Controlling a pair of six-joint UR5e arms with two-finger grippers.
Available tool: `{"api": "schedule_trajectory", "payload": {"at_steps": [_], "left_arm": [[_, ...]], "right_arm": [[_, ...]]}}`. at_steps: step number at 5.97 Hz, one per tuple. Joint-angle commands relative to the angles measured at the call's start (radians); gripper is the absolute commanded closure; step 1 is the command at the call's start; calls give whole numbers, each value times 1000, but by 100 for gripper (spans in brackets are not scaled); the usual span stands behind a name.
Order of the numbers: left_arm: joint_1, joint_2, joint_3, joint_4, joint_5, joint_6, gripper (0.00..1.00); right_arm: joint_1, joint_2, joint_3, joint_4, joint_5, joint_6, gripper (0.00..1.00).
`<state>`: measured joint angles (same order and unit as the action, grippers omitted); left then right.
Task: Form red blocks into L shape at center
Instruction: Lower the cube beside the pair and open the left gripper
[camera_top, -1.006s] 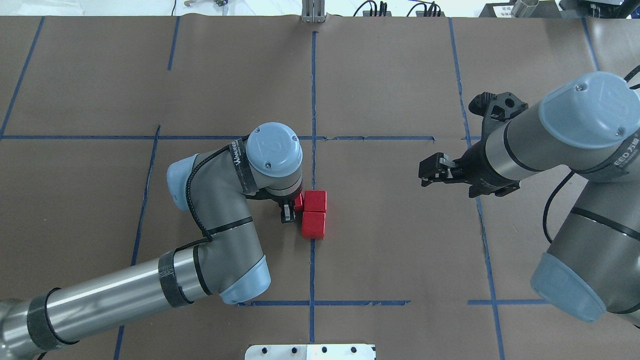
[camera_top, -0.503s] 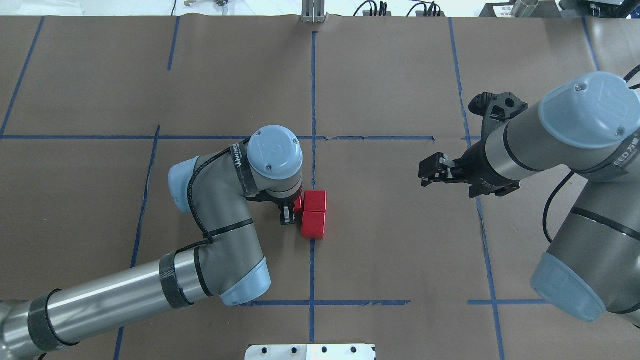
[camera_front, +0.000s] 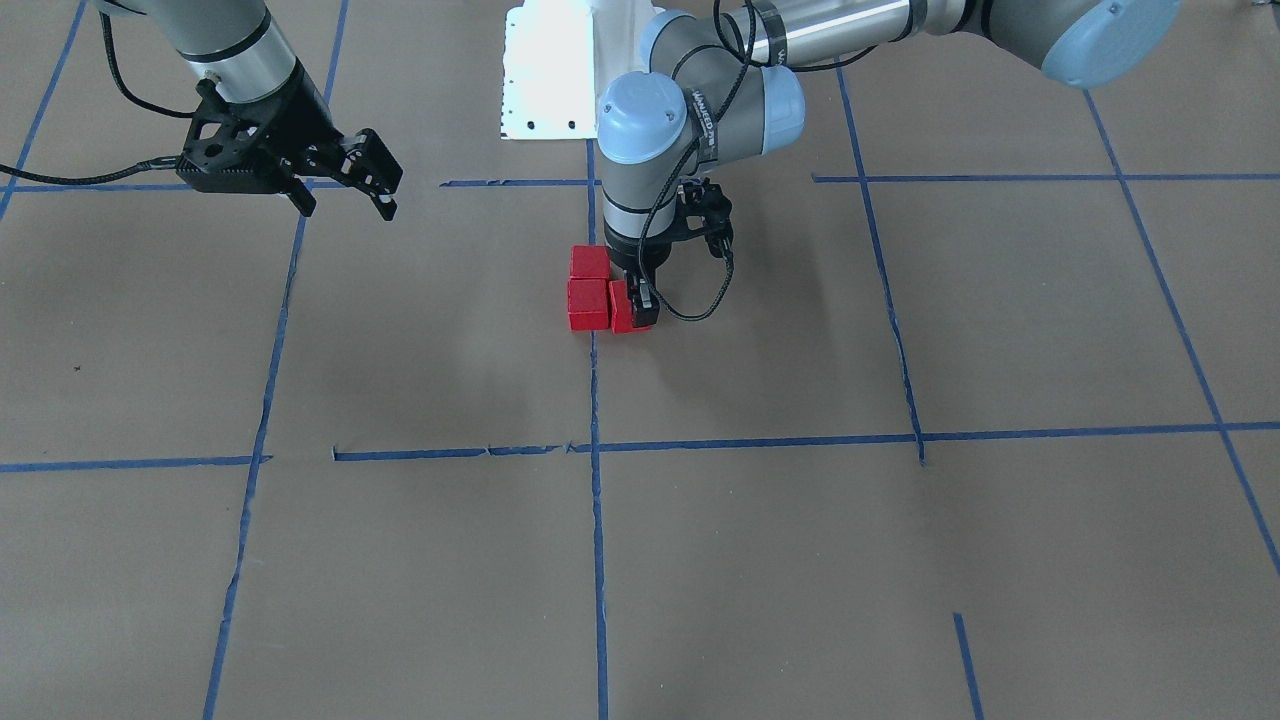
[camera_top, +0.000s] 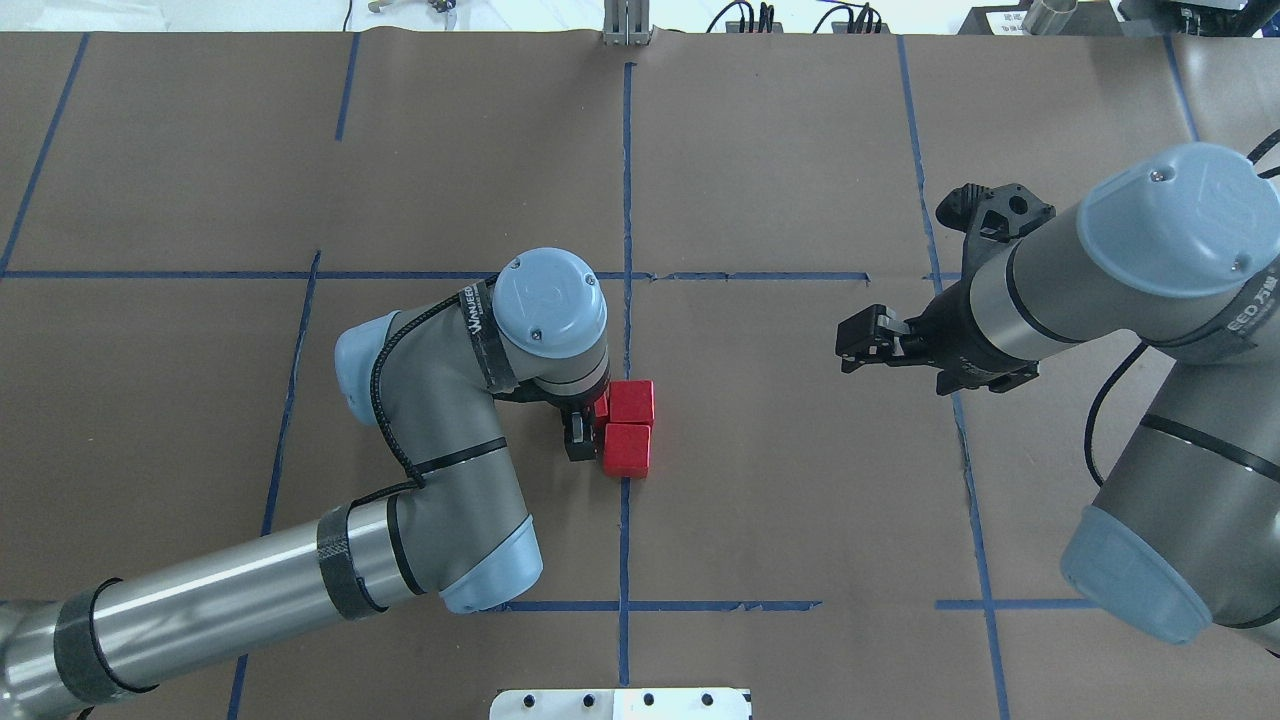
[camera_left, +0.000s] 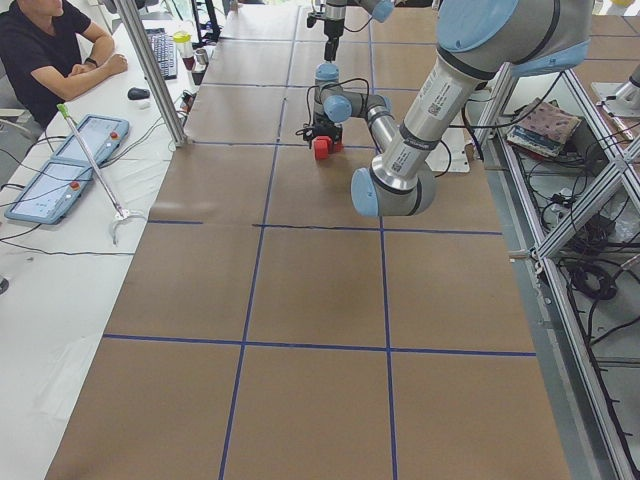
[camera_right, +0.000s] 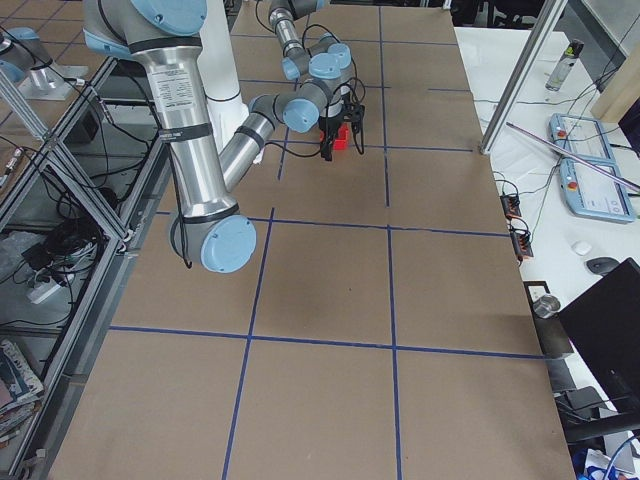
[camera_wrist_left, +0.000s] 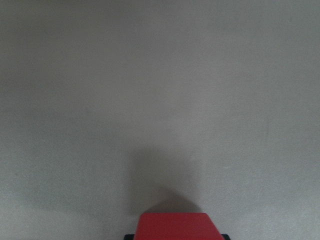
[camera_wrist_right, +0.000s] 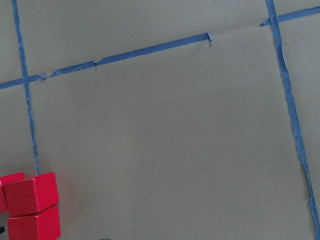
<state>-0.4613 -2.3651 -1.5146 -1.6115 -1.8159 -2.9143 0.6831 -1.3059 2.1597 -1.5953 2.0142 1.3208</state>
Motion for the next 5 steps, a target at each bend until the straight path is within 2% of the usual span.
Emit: {"api": "schedule_trajectory", "payload": {"at_steps": [1,2,4,5], "left_arm": [[-11,4,-54,2,-2,7,0],[-35,19,-144,21,-3,95,0],[-126,157,-321,25,-101,316,0],[-141,226,-394,24,-108,504,0]], "right_arm": [[0,0,0,0,-8,0,0],[3,-1,-1,0,-11,-2,0],[65,-6,-27,-5,0,-27,0],[122,-13,-53,-6,9,-108,0]]}}
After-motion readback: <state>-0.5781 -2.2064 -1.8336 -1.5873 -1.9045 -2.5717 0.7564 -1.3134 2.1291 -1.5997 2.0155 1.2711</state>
